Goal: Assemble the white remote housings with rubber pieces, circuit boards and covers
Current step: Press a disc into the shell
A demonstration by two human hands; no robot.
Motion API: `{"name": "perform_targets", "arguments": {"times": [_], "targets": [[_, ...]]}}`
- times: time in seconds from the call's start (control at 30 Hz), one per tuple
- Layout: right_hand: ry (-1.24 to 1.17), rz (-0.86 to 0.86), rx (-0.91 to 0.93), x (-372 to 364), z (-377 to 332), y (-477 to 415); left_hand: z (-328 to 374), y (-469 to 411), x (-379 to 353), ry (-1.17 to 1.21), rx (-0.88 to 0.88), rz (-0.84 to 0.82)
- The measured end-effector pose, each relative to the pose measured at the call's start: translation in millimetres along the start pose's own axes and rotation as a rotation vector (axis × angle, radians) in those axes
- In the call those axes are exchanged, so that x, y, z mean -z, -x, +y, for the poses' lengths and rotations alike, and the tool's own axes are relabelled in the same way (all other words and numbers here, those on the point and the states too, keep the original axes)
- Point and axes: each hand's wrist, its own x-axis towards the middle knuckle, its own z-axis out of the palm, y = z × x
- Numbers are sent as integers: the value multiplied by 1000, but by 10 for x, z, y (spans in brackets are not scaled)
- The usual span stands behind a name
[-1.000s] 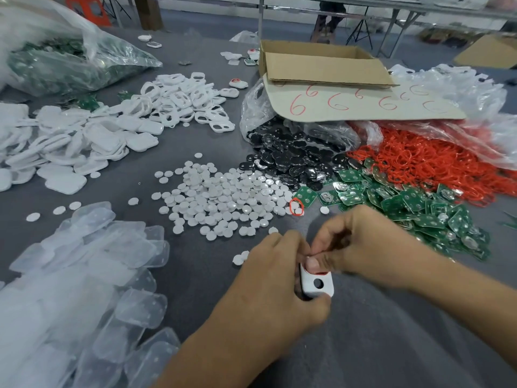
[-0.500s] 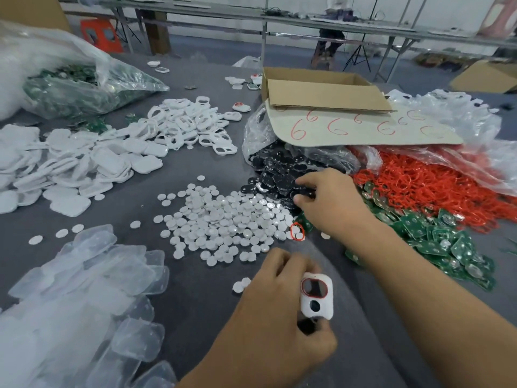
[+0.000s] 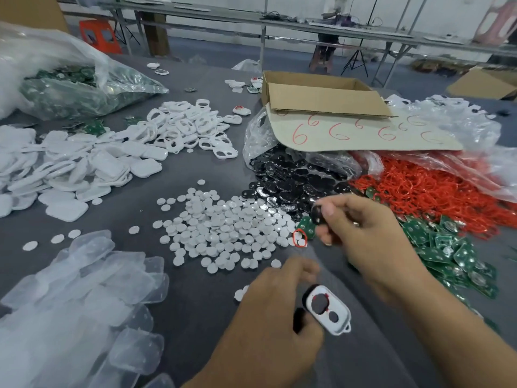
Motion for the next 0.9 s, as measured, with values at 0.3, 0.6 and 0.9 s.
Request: {"name": "perform_targets", "arguments": {"times": [0.3, 0.6, 0.9], "targets": [[-519, -89, -167, 197, 78, 858, 124, -2, 0, 578, 56, 123], [-603, -194, -61, 225, 207, 849, 130, -14, -31, 713, 105, 84], [249, -112, 297, 399, 250, 798, -3, 80, -101, -87, 35, -67]]}}
